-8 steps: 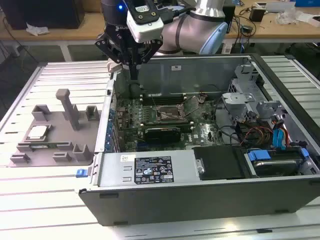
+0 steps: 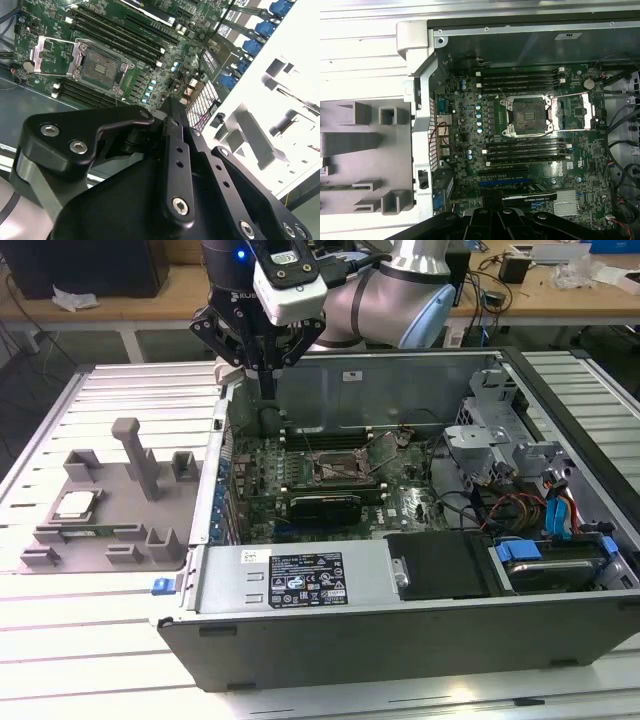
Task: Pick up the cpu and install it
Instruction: 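Reach for the cpu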
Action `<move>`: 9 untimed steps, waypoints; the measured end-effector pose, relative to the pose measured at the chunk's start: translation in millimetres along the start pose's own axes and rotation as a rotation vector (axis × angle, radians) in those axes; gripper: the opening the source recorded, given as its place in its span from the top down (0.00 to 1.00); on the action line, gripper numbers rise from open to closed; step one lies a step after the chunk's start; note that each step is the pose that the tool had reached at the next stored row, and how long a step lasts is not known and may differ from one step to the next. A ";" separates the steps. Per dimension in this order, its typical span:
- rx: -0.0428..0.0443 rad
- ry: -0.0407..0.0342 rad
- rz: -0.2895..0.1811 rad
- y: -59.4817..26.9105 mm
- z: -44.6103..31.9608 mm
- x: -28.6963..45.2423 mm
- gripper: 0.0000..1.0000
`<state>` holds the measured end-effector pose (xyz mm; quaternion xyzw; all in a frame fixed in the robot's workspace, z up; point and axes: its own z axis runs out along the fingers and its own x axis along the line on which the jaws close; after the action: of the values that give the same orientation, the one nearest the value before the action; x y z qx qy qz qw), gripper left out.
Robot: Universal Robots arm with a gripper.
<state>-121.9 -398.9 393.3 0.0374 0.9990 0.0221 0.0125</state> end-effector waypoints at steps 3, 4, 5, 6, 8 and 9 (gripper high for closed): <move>0.0000 0.0000 0.000 0.0 0.0 0.0 0.89; 0.0000 0.0000 0.000 0.0 0.0 0.0 0.89; 0.0000 0.0000 0.000 0.0 0.0 0.0 0.89; 0.0000 0.0000 0.000 0.0 0.0 0.2 0.89; 0.0001 0.0000 0.000 -0.2 -0.1 3.6 0.89; 0.0000 0.0000 0.000 -0.3 -0.1 4.9 0.89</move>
<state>-126.8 -398.8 393.3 0.0374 0.9990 0.0221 0.0125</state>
